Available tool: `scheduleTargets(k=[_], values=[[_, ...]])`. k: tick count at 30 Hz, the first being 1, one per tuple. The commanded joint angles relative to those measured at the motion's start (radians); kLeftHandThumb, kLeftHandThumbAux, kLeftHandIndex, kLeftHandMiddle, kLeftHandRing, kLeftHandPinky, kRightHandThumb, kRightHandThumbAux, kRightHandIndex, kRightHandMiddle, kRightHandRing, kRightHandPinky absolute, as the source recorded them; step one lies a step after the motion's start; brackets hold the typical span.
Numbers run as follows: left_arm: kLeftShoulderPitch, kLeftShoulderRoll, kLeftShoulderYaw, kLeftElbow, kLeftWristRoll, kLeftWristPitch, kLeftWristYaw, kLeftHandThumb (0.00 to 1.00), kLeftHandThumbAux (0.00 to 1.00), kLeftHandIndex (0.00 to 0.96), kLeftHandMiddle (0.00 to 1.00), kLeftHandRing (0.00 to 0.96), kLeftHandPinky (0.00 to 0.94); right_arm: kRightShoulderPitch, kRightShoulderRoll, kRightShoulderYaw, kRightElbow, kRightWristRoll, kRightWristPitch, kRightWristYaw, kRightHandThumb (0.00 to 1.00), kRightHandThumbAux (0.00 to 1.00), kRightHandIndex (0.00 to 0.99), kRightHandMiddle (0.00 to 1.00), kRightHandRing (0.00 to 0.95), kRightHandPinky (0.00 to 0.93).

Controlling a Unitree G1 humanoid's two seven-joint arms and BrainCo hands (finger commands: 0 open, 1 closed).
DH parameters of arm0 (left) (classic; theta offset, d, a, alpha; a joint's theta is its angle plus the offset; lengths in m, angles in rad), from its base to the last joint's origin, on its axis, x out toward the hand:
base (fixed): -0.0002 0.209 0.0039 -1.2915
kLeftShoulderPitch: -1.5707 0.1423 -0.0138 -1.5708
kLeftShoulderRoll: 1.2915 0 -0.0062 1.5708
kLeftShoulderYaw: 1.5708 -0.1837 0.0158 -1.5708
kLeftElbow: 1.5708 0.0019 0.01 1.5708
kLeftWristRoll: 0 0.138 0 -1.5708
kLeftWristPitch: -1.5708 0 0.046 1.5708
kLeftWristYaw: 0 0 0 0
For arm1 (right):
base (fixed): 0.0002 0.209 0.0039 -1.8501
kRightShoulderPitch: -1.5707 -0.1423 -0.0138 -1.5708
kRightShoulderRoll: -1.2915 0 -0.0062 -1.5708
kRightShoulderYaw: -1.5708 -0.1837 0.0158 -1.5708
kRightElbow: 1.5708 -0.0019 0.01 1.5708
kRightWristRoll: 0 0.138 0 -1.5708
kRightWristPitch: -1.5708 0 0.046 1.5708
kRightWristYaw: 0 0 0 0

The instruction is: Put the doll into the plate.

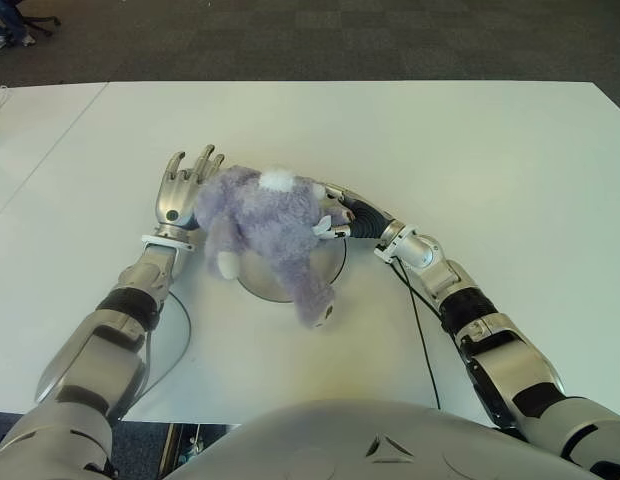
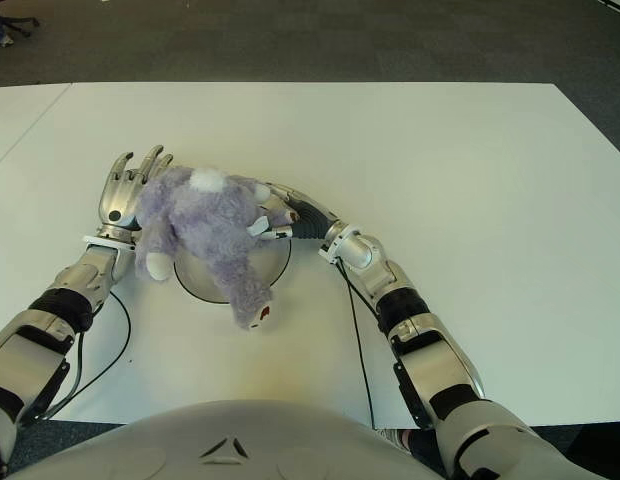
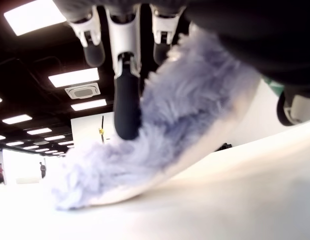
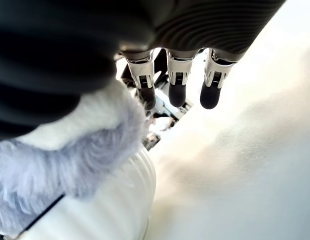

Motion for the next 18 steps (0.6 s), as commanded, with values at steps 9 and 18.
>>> scheduleTargets(k=[9, 18], values=[[0.072, -0.072, -0.062, 0.136, -0.008, 0.026, 0.046, 0.192, 0.315, 0.0, 0.0, 0.0, 0.0, -0.01, 0.019, 0.022, 0.038, -0.049, 0.052, -0.048, 0.0, 0.318, 0.0, 0.0, 0.0, 0.0], [0.067, -0.073, -0.069, 0.156, -0.014, 0.02, 0.075, 0.237, 0.298, 0.0, 0.0, 0.0, 0.0, -0.017, 0.026, 0.031, 0.072, -0.049, 0.033, -0.053, 0.0, 0.318, 0.0, 0.0, 0.0, 0.0]])
